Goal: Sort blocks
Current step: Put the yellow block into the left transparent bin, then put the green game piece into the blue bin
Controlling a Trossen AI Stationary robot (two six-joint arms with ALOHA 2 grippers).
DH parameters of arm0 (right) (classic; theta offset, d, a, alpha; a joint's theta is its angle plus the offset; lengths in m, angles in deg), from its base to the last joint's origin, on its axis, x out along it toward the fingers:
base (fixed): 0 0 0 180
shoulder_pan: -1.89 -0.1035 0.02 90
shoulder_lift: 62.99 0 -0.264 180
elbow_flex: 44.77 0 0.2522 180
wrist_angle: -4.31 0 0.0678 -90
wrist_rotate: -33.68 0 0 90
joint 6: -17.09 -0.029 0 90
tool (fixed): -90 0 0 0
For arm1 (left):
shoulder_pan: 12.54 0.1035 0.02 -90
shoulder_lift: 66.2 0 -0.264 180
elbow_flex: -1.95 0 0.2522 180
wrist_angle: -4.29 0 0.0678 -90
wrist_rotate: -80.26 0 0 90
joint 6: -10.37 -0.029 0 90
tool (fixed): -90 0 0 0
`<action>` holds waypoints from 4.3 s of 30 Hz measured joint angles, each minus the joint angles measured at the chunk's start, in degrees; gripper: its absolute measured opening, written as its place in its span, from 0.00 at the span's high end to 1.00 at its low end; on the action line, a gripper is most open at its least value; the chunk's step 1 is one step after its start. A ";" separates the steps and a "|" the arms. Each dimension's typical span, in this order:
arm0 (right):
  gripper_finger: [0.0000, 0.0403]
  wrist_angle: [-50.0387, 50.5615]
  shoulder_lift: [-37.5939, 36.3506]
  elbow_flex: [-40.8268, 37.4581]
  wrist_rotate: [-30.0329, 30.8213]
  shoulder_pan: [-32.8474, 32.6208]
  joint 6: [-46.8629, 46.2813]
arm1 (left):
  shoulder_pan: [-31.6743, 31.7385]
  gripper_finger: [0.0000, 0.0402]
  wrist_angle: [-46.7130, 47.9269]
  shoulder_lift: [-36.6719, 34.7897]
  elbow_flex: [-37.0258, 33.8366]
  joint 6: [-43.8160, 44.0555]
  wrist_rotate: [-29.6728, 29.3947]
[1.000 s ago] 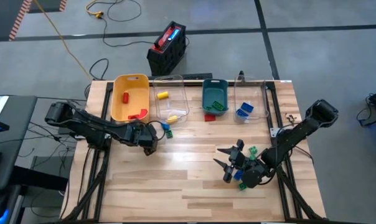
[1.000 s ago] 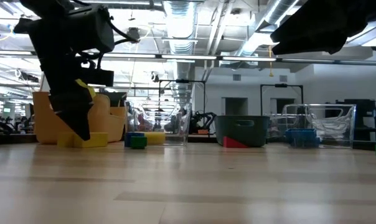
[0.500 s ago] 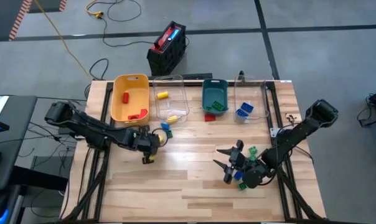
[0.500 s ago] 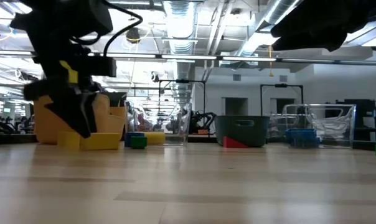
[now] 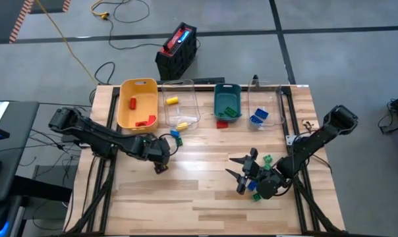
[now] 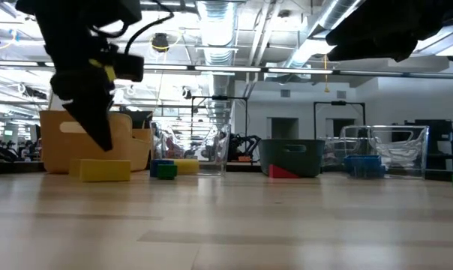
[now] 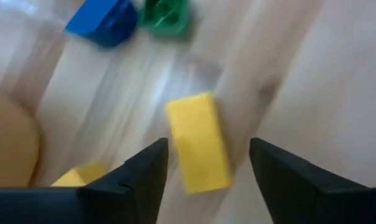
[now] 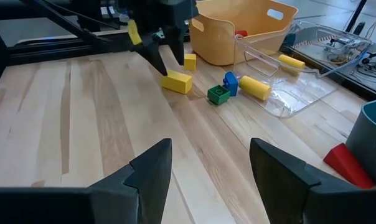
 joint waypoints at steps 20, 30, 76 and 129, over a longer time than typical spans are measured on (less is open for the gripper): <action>0.43 -0.20 0.00 0.00 0.02 -0.74 0.09 | 3.86 0.43 -2.68 10.57 0.32 -5.90 4.19; 0.43 -0.20 0.00 0.00 0.02 -0.74 0.00 | 3.82 0.69 -1.60 1.64 0.98 -9.55 4.48; 0.43 -2.12 0.00 0.00 0.02 -0.81 2.98 | 42.69 0.34 4.76 21.40 30.32 -43.86 18.43; 0.51 10.16 -7.45 -0.02 7.80 -8.13 -6.14 | 14.48 0.40 16.32 30.53 29.91 -86.18 1.09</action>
